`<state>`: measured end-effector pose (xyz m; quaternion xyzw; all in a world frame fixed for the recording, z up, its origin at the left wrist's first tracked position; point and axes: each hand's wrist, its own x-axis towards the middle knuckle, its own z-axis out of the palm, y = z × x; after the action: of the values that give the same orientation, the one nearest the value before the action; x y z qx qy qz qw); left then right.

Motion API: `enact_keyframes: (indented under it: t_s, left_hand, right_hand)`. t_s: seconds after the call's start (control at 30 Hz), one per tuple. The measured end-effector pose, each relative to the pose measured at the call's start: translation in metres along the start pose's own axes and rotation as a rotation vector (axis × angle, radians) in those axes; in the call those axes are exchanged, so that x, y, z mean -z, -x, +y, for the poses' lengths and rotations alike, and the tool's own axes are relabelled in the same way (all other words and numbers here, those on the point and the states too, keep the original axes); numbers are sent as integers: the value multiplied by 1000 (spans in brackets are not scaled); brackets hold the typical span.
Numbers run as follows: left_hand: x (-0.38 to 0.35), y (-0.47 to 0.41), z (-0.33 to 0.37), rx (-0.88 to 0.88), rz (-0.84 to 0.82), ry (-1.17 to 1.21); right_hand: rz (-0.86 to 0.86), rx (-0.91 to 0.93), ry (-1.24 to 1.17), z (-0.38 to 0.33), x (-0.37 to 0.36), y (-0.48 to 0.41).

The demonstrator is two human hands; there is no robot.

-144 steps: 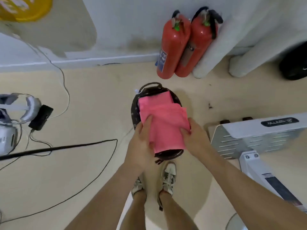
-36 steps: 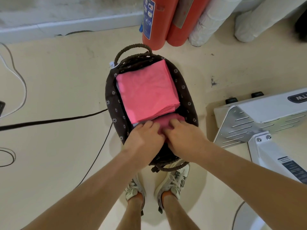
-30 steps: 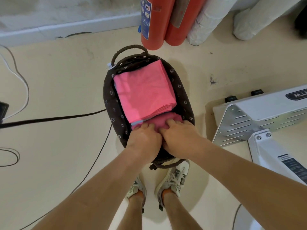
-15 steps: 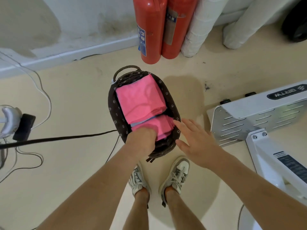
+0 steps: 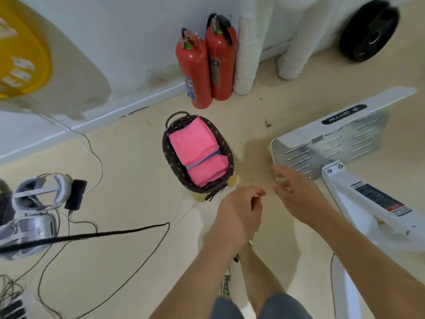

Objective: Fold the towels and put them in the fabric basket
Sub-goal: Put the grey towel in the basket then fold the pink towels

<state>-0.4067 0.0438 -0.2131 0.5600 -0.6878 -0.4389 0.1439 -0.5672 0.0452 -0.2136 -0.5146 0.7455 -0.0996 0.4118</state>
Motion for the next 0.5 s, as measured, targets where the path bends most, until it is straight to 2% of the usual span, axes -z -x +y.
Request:
enact_keyframes:
  t_s: [0.17,0.33,0.5]
  left_hand:
    - [-23,74,22,-159,-173,-199]
    - [-61,169,51,-204,-311,-153]
    - [-107,249,97,-349,-479,-296]
  right_hand:
    - [166,-110,-166,23,11,99]
    - [377,-279,-448,68,5,228]
    - [621,-474,-685,126,-4,343]
